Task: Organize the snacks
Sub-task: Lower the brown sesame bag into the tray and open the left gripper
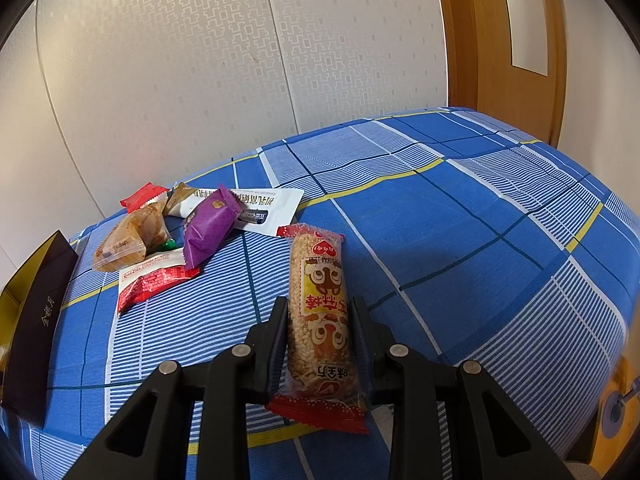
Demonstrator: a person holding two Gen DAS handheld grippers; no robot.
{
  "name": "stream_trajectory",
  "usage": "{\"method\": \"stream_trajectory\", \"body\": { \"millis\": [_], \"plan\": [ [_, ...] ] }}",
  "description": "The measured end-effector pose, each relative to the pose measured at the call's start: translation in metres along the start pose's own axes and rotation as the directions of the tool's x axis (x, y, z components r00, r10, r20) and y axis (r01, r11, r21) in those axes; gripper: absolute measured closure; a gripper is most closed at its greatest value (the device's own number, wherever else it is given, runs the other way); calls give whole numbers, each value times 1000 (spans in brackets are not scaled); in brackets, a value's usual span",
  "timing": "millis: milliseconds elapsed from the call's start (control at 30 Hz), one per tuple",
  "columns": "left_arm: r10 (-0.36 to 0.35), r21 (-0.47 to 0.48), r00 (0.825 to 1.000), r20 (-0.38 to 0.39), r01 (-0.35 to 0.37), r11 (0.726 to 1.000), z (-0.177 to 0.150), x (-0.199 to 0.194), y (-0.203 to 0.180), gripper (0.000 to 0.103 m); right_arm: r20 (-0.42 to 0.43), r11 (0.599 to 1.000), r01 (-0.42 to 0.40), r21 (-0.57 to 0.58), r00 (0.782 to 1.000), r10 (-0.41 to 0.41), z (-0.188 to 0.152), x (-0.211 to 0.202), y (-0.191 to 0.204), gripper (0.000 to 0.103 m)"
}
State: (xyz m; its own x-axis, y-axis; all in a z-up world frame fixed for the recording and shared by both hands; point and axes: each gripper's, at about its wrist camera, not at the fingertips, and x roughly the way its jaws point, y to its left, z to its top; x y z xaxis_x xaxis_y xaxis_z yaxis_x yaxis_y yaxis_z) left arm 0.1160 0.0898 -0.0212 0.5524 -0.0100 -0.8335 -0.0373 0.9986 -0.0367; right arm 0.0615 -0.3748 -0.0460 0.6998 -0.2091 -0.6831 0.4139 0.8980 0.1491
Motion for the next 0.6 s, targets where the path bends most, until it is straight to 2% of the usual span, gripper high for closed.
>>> {"method": "stream_trajectory", "body": {
  "millis": [67, 100, 167, 233, 400, 533, 600],
  "plan": [
    [13, 20, 999, 31, -13, 1000, -2, -8, -4, 60, 0, 1000, -1, 1, 1000, 1, 0, 0, -1, 73],
    [41, 38, 998, 49, -43, 998, -3, -12, -8, 60, 0, 1000, -3, 1, 1000, 3, 0, 0, 0, 73],
    [109, 76, 993, 48, -112, 991, -1, -9, -10, 60, 0, 1000, -9, 0, 1000, 9, 0, -1, 0, 73],
    [121, 96, 992, 47, -125, 988, 0, -4, -9, 60, -1, 1000, -14, -3, 1000, 14, 0, -1, 0, 73],
    [176, 79, 982, 66, -181, 980, 0, -6, -2, 59, 1, 998, -52, 18, 999, 52, 0, -3, -2, 74],
    [162, 55, 984, 75, -166, 985, -2, -9, 4, 58, 25, 996, -82, 23, 996, 81, 1, -10, -1, 74],
    [131, 28, 988, 86, -134, 991, -7, -14, 6, 58, 40, 995, -99, 19, 994, 98, 0, -16, 2, 74]
  ]
}}
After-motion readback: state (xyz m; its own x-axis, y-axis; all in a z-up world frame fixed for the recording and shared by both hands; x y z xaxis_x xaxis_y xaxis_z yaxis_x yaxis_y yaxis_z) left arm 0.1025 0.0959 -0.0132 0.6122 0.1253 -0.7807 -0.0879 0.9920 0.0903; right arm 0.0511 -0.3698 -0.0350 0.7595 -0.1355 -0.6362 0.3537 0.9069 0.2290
